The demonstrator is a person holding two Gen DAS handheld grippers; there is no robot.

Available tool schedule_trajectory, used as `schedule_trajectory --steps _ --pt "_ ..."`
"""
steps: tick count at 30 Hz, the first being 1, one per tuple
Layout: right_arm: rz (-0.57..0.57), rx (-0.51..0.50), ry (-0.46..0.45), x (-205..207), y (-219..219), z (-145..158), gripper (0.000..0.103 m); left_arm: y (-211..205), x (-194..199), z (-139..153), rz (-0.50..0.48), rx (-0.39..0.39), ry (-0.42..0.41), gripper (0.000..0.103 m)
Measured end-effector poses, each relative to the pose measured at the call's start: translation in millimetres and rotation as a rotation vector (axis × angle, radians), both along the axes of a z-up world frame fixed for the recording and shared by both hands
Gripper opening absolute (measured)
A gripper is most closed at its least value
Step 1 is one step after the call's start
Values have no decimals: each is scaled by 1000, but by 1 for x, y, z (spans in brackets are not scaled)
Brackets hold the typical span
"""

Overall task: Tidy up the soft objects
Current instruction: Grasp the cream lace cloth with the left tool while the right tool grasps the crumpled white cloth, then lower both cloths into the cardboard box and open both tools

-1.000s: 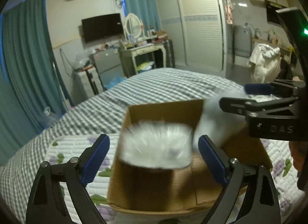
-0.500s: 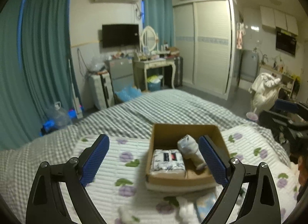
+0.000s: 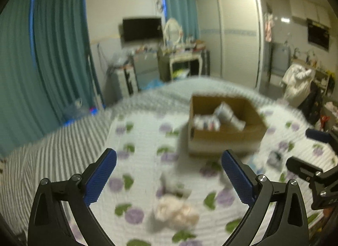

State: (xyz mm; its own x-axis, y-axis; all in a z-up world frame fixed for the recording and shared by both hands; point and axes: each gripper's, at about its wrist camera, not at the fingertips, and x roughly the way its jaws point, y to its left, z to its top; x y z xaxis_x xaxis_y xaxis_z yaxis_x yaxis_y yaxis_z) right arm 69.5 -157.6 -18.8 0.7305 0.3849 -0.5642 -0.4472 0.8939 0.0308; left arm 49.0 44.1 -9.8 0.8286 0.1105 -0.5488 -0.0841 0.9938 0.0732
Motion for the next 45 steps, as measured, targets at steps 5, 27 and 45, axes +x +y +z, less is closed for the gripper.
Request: schedule_trajectory --steps 5,27,45 --pt "11 -89 26 8 25 -46 103 6 10 -72 28 -2 113 101" --pt "-37 -109 269 99 62 -160 29 19 28 -159 -60 -119 288 40" --pt "29 -18 167 12 22 -82 28 -16 -7 -85 -109 -122 188 40"
